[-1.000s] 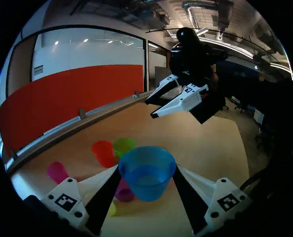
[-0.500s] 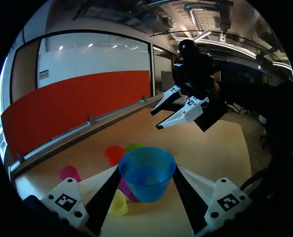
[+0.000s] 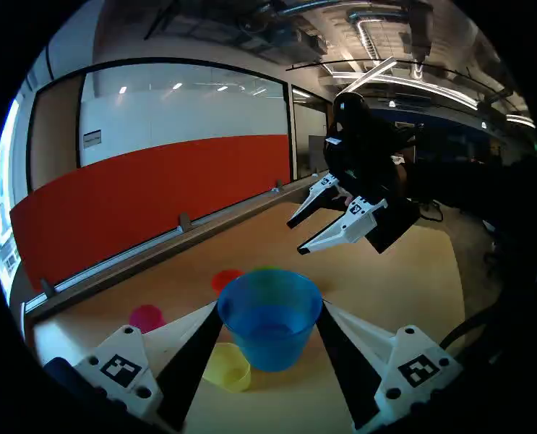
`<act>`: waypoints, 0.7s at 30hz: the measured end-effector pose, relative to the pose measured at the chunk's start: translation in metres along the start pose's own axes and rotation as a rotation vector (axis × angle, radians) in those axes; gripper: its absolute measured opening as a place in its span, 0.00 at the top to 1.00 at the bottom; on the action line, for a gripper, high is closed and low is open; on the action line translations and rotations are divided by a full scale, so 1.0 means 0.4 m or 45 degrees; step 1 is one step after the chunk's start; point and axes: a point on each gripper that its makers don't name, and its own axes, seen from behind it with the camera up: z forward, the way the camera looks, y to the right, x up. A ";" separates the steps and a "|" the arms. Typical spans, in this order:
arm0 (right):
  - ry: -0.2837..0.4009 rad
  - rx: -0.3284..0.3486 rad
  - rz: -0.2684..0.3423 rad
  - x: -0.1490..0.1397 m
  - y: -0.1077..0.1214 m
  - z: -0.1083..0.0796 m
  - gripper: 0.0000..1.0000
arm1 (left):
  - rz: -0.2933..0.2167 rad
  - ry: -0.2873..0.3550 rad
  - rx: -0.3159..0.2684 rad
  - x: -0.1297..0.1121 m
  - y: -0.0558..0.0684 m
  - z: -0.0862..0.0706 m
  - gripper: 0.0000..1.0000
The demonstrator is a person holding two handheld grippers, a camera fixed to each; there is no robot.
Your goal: Pour water
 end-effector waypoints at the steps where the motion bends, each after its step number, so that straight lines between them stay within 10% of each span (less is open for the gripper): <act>1: -0.003 0.002 0.000 -0.002 -0.001 0.004 0.00 | -0.001 0.002 0.005 0.002 -0.003 -0.004 0.12; 21: -0.028 0.040 0.013 -0.017 -0.014 0.080 0.00 | -0.043 0.042 0.100 0.019 -0.076 -0.076 0.13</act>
